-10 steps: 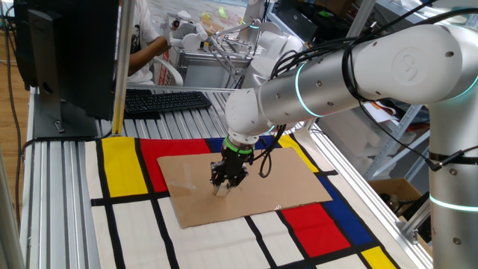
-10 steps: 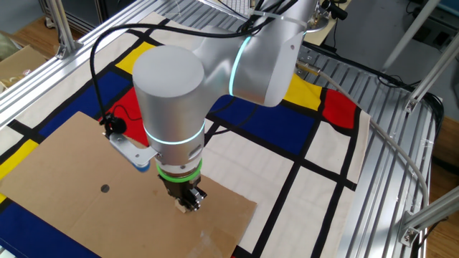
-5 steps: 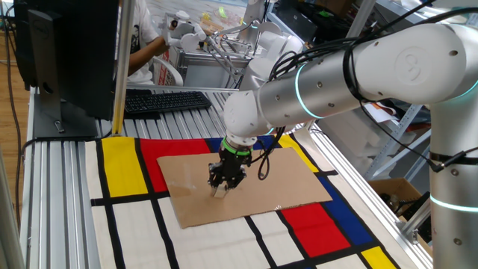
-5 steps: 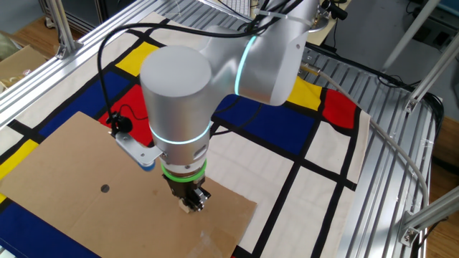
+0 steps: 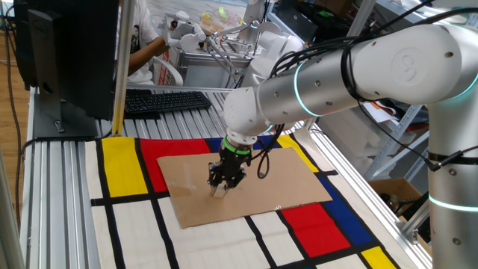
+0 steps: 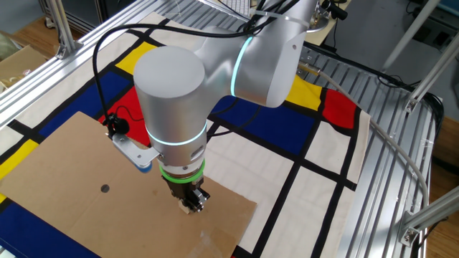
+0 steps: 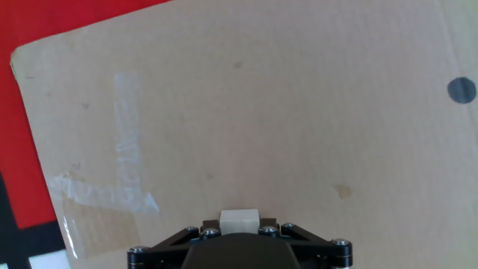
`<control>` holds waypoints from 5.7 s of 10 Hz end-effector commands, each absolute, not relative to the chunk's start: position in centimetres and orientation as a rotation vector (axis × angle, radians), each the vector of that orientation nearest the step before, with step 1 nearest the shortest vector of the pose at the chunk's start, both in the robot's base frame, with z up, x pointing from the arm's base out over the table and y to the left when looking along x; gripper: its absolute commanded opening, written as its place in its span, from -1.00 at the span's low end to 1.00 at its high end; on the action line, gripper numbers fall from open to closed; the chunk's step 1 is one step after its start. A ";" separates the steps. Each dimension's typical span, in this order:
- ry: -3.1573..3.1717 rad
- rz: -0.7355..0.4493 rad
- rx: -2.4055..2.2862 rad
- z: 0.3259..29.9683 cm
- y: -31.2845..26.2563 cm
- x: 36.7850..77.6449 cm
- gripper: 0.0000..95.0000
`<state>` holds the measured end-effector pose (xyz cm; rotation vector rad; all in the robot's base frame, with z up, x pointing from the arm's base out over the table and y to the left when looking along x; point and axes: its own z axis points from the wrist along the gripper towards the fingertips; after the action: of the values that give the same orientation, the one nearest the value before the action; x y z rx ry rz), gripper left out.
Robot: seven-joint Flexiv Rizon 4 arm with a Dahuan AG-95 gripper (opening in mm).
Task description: Hold a small block with the gripper and sweep it from left to right on the table
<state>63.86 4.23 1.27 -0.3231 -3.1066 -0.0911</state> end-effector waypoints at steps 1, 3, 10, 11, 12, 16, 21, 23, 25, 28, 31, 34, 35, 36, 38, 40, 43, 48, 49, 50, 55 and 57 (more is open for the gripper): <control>-3.094 -0.111 -0.330 1.3 4.2 63.7 -1.00; -3.107 -0.085 -0.316 1.3 4.2 63.7 -1.00; -3.105 -0.085 -0.319 2.0 4.1 63.5 -1.00; -3.105 -0.083 -0.312 2.0 4.1 63.5 -1.00; -3.106 -0.080 -0.311 1.9 4.1 63.5 -1.00; -3.103 -0.071 -0.325 1.9 4.1 63.5 -1.00; -3.103 -0.071 -0.327 1.9 4.1 63.5 -0.60; -3.103 -0.071 -0.327 1.9 4.1 63.5 -0.60; -3.103 -0.071 -0.327 1.9 4.1 63.5 -0.60; -3.103 -0.071 -0.327 1.9 4.1 63.5 -0.60; -3.103 -0.071 -0.327 1.9 4.1 63.5 -0.60; -3.103 -0.071 -0.327 1.9 4.1 63.5 -0.60; -3.103 -0.071 -0.327 1.9 4.1 63.5 -0.60; -3.103 -0.071 -0.327 1.9 4.1 63.5 -0.60; -3.123 -0.001 -0.209 1.8 4.1 63.6 0.60; -3.124 -0.012 -0.216 1.8 4.1 63.6 0.60; -3.124 -0.020 -0.225 1.8 4.1 63.6 0.60; -3.124 -0.058 -0.233 2.5 4.0 63.5 0.60; -3.123 -0.059 -0.231 3.2 3.8 63.4 0.60; -3.119 -0.069 -0.232 3.8 3.7 63.4 0.60; -3.106 -0.084 -0.221 6.7 2.6 62.7 0.60; -3.101 -0.071 -0.212 7.3 2.3 62.6 0.20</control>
<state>62.48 2.17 7.34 -0.2145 -3.1043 -0.0651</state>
